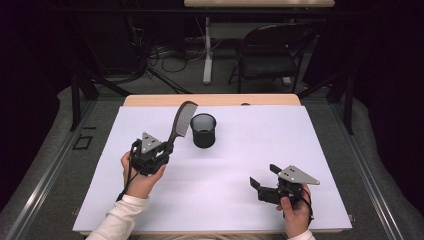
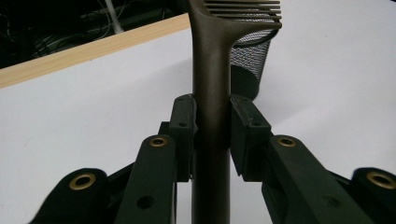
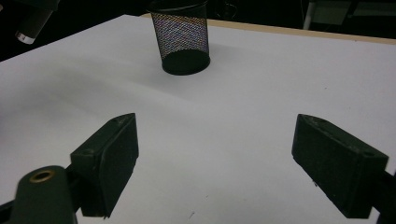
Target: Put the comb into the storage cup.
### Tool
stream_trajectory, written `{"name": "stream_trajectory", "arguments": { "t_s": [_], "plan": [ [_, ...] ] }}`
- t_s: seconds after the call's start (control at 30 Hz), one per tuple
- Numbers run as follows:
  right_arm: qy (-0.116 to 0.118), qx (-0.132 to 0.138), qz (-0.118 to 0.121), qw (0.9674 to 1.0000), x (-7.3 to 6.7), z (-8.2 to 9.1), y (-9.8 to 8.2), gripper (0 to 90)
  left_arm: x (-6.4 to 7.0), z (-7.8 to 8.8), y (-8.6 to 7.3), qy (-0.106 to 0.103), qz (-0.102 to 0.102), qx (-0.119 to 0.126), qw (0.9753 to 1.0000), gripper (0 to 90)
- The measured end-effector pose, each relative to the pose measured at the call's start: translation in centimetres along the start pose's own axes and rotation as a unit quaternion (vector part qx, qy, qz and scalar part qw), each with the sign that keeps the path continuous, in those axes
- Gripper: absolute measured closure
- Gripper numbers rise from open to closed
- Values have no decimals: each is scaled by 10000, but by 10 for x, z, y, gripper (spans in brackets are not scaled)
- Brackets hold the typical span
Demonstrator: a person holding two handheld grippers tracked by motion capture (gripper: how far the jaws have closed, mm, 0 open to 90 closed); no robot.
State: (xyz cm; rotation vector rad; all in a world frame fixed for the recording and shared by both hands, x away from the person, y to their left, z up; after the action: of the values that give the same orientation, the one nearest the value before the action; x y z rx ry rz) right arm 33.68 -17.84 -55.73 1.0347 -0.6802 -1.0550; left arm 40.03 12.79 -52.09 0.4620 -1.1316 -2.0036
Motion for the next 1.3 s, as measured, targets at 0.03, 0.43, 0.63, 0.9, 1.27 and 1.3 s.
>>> {"name": "stream_trajectory", "arguments": {
  "t_s": [0.03,0.43,0.63,0.9,1.27,1.3],
  "plan": [
    [0,14,2,10000,0,0,0,145,3,-1,0,-25,-1,6,10000,724],
    [-56,-20,-76,10000,-1,-2,1,144,25,-8,-3,-275,-129,-38,9995,725],
    [-9,-111,-120,9999,-2,-5,0,141,31,-8,-2,-326,-189,-15,9993,724],
    [97,-366,-155,9992,-12,-10,1,94,34,-8,-3,-384,-165,-41,9991,724],
    [196,-643,17,9977,-24,-17,18,134,36,-6,-1,-398,-180,28,9990,724],
    [209,-628,60,9978,-24,-18,21,145,36,-6,-1,-398,-178,34,9990,724]
  ]
}}
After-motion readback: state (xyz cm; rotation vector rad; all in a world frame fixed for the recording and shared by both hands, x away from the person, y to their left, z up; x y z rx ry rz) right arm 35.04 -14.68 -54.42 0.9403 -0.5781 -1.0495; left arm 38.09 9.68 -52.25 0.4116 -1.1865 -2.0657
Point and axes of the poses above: each handheld gripper's, and its own axes: z roughly backward along the jaws, y roughly out of its top, x roughly to its right, the point moved 9 cm from there along -z, roughly forward along the jaws, and after that the axes turned 11 degrees about -y, right-handed, at the moved point
